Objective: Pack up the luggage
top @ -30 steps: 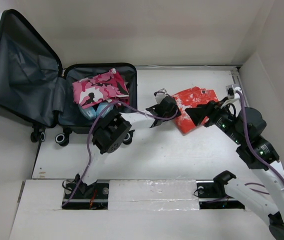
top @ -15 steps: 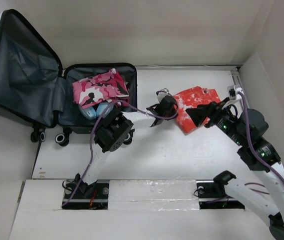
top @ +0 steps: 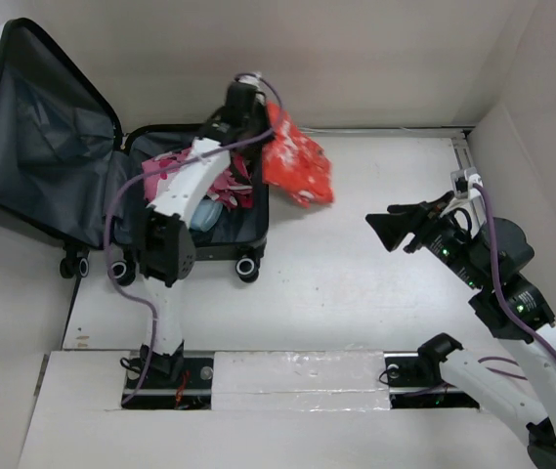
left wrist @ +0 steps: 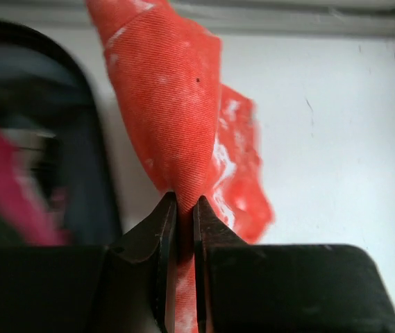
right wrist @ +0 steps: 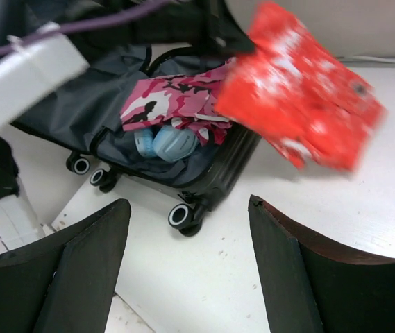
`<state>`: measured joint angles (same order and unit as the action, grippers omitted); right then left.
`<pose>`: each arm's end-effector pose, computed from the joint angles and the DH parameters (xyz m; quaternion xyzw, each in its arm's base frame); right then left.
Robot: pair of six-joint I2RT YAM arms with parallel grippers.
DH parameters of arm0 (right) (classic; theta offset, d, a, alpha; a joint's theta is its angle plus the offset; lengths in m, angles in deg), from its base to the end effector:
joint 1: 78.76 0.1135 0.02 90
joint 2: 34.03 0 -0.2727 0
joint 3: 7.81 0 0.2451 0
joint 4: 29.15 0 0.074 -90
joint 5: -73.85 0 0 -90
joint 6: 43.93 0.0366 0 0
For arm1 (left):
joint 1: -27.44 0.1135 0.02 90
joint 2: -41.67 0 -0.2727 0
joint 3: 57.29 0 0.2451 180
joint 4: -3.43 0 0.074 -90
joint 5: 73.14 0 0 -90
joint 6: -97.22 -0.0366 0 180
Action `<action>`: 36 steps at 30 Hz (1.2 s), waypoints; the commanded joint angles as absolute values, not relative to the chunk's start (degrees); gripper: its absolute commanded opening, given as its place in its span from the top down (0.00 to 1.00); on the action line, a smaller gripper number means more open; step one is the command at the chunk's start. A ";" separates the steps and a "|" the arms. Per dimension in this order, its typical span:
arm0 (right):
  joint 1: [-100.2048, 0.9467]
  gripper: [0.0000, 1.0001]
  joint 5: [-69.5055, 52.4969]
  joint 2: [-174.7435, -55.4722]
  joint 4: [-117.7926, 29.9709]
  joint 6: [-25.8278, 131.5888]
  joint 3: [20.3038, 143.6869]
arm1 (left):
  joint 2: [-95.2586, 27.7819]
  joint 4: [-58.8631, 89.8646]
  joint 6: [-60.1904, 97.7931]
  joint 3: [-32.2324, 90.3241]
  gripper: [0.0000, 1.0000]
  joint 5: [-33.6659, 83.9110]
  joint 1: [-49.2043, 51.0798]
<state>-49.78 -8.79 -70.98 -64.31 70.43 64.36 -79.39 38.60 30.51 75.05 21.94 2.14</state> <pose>0.0962 0.0587 0.4189 -0.0738 0.7029 0.3574 0.6105 0.4525 -0.2175 0.3503 0.0389 0.8368 -0.2580 0.4814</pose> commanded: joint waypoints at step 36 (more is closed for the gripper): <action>-46.76 0.25 3.72 -76.21 -52.64 69.97 53.65 | -8.27 34.98 36.32 24.03 0.46 -11.68 32.71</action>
<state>-47.97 1.44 -77.01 -57.77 70.38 53.65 -12.72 32.37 37.24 26.59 -0.96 32.39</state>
